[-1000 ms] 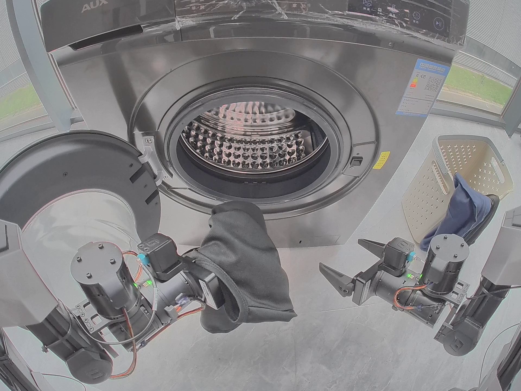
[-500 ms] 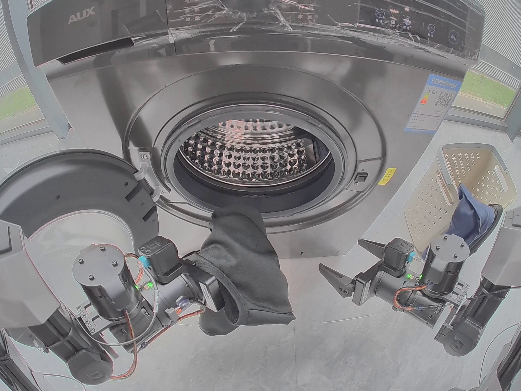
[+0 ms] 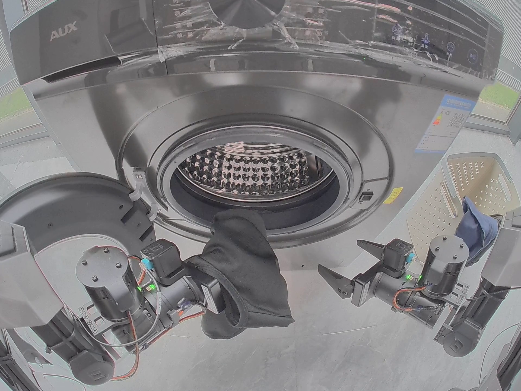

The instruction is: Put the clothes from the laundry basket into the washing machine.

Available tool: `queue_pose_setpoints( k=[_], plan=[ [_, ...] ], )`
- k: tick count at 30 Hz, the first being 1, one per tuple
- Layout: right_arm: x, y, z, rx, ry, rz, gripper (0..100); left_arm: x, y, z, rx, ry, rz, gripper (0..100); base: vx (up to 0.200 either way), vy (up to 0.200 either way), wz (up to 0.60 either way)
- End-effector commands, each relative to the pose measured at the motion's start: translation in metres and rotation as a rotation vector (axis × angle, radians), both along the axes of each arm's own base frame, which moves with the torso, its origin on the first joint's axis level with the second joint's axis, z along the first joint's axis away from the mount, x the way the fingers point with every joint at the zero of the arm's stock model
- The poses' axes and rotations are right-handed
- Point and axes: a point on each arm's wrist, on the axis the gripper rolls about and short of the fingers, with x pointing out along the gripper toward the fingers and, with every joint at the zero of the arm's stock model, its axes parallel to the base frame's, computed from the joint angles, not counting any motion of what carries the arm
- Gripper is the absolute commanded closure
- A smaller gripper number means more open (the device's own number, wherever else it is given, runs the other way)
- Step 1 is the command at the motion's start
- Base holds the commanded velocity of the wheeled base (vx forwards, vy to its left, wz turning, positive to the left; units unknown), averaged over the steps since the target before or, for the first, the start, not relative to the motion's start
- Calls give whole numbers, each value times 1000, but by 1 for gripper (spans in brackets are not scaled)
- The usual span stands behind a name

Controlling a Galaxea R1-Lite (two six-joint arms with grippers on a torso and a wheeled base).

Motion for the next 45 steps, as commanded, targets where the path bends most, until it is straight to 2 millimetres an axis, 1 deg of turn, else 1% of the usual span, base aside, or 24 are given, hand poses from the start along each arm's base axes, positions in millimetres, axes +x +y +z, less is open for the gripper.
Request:
queue_pose_setpoints(
  k=[1, 9, 13, 15, 18, 21, 22, 23, 26, 29, 33, 35, 39, 41, 45],
  plan=[
    [-1, 1, -1, -2, 3, 4, 0, 0, 0, -2, 7, 3, 0, 100, 200, 0, 0],
    [-9, 1, -4, -15, 23, 27, 0, -4, -6, -4, 13, 10, -23, 100, 0, 0, 0],
    [-20, 6, -7, -29, 42, 67, 0, -6, -11, -7, 21, 17, -38, 100, 0, 0, 0],
    [-22, 9, -7, -28, 40, 78, 0, -6, -12, -7, 20, 15, -40, 100, 0, 0, 0],
    [-23, 9, -4, -24, 32, 81, 0, -4, -15, -2, 3, -2, -41, 100, 0, 0, 0],
    [-24, 10, -4, -24, 32, 87, 0, 6, -22, 6, -29, -41, -41, 100, 0, 0, 0],
    [-26, 12, -4, -23, 33, 98, 0, 14, -31, 7, -41, -59, -40, 100, 0, 0, 0],
    [-26, 12, -4, -23, 32, 98, 0, 16, -33, 7, -42, -61, -40, 100, 0, 0, 0],
    [-29, 13, -3, -23, 33, 105, 0, 37, -43, -5, -24, -66, 8, 100, 0, 0, 0],
    [-29, 13, -2, -21, 29, 107, 0, 66, -52, -13, -34, -89, 48, 100, 0, 0, 0],
    [-30, 13, -2, -22, 30, 107, 0, 86, -67, -13, -75, -123, 43, 100, 0, 0, 0],
    [-30, 14, -2, -21, 31, 112, 0, 102, -76, -16, -93, -144, 55, 100, 0, 0, 0],
    [-30, 14, -3, -23, 34, 113, 0, 130, -78, -27, -84, -139, 101, 100, 0, 0, 0],
    [-30, 14, -3, -23, 34, 113, 0, 142, -77, -27, -93, -150, 118, 100, 0, 0, 0],
    [-30, 15, -4, -26, 36, 115, 0, 155, -79, -29, -89, -150, 132, 100, 0, 0, 0]
  ],
)
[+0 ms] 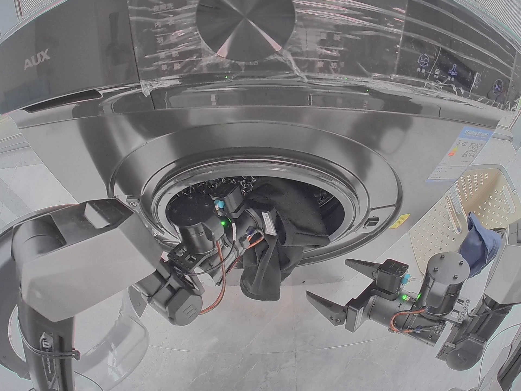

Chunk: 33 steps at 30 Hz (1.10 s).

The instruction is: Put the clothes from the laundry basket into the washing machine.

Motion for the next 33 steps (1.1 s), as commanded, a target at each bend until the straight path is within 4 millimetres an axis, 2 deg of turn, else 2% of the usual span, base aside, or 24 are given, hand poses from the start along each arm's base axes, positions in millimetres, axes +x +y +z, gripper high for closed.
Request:
queue_pose_setpoints(
  k=[1, 9, 10, 12, 13, 15, 23, 24, 33],
  plan=[
    [0, 1, -1, -3, 3, 6, 0, 29, -3, -25, 27, 39, 34, 100, 0, 0, 0],
    [-3, 1, -4, -11, 15, 13, 0, 50, -15, -14, 15, 22, 40, 100, 0, 0, 0],
    [-3, 1, -4, -12, 16, 13, 0, 61, -16, -8, 3, 12, 70, 100, 0, 0, 0],
    [-3, 1, -4, -12, 16, 13, 0, 62, -16, -8, 2, 11, 73, 100, 0, 0, 0],
    [-3, 1, -4, -13, 17, 13, 0, 82, -13, 2, -32, -19, 154, 100, 0, 0, 0],
    [-3, 1, -4, -13, 17, 12, 0, 91, -9, 10, -50, -35, 185, 100, 0, 0, 0],
    [-3, 1, -4, -13, 17, 12, 0, 93, -7, 13, -63, -20, 188, 100, 0, 0, 0],
    [-3, 1, -4, -13, 17, 12, 0, 92, -7, 13, -62, -19, 188, 0, 0, 0, 0],
    [-2, 0, -5, -14, 18, 10, 0, 62, -7, 0, 14, 128, 157, 0, 0, 0, 0]
  ],
)
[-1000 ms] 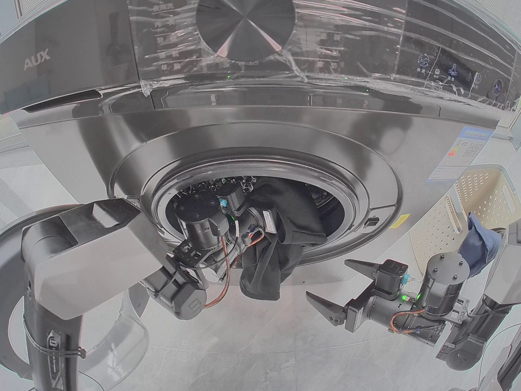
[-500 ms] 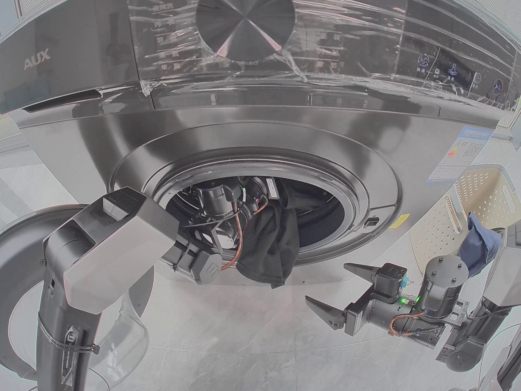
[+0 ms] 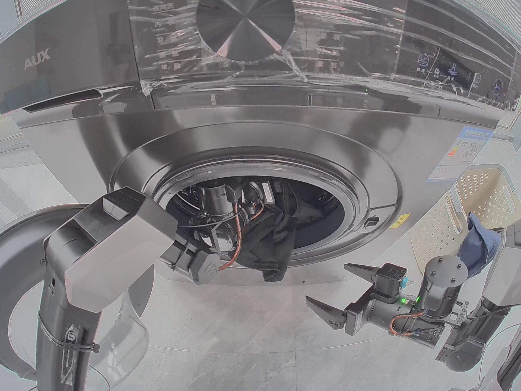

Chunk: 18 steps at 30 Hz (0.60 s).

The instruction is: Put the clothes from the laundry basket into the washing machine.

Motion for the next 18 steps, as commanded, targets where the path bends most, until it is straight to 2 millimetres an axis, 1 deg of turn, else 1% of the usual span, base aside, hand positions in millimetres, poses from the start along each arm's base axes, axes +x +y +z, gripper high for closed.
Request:
queue_pose_setpoints(
  k=[1, 4, 8, 11, 12, 13, 17, 18],
  plan=[
    [0, 0, -1, -2, 1, 1, 0, -20, 5, 0, 45, 76, -13, 0, 0, 0, 0],
    [0, 1, -1, -2, 1, 2, 0, -25, 8, -8, 75, 121, -17, 0, 0, 0, 0],
    [0, 1, -1, -2, 1, 2, 0, -29, 5, -18, 99, 155, -40, 0, 0, 0, 0],
    [0, 0, -1, -2, 1, 1, 0, -28, 4, -23, 106, 165, -43, 0, 0, 0, 0],
    [0, 0, -1, -2, 1, 1, 0, -26, 2, -31, 115, 179, -43, 0, 0, 0, 0],
    [0, 0, -1, -2, 1, 1, 0, -25, 2, -35, 122, 188, -43, 0, 0, 0, 0],
    [0, 1, 0, 1, 1, 2, 0, -22, 1, -41, 136, 205, -42, 0, 0, 0, 0],
    [0, 1, 0, -1, 0, 2, 0, -20, -1, -42, 135, 207, -42, 100, 0, 0, 0]
  ],
)
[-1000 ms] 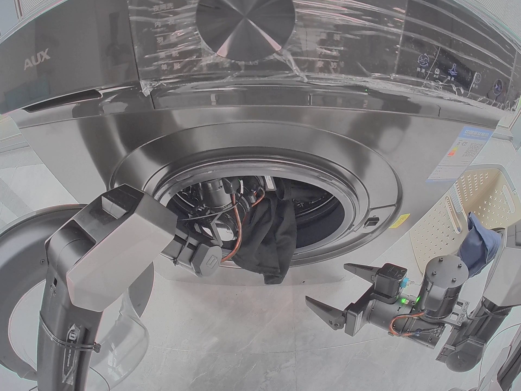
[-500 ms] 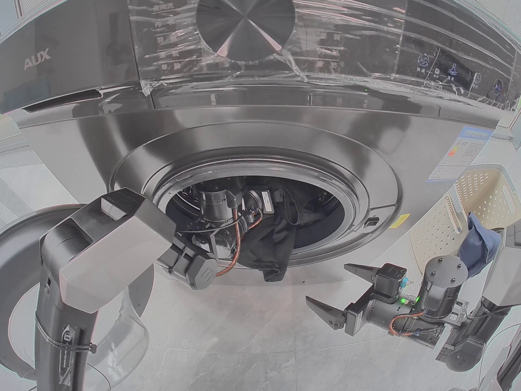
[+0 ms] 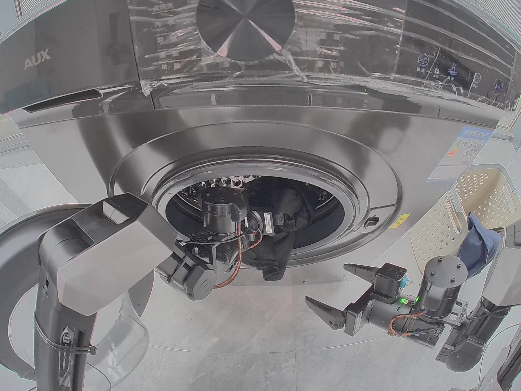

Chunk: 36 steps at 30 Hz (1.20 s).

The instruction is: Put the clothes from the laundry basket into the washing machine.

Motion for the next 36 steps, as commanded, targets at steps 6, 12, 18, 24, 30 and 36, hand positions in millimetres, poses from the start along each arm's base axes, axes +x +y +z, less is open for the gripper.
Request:
queue_pose_setpoints(
  k=[6, 12, 18, 24, 30, 36],
  plan=[
    [1, 1, 1, 4, -5, 2, 0, 14, -9, -6, -12, -12, 1, 100, 0, 0, 0],
    [1, 2, 1, 6, -7, 3, 0, 37, -14, 4, -93, -85, 39, 100, 0, 0, 0],
    [2, 2, 2, 10, -10, 2, 0, 54, -10, 32, -208, -169, 92, 100, 0, 0, 0],
    [3, 3, 3, 14, -15, 3, 0, 52, -11, 34, -214, -168, 90, 0, 0, 0, 0],
    [3, 3, 3, 15, -16, 0, 0, 47, -12, 38, -208, -154, 84, 0, 0, 0, 0],
    [3, 2, 3, 14, -13, 0, 0, 23, -2, 40, -130, -46, 81, 0, 0, 0, 0]
  ],
)
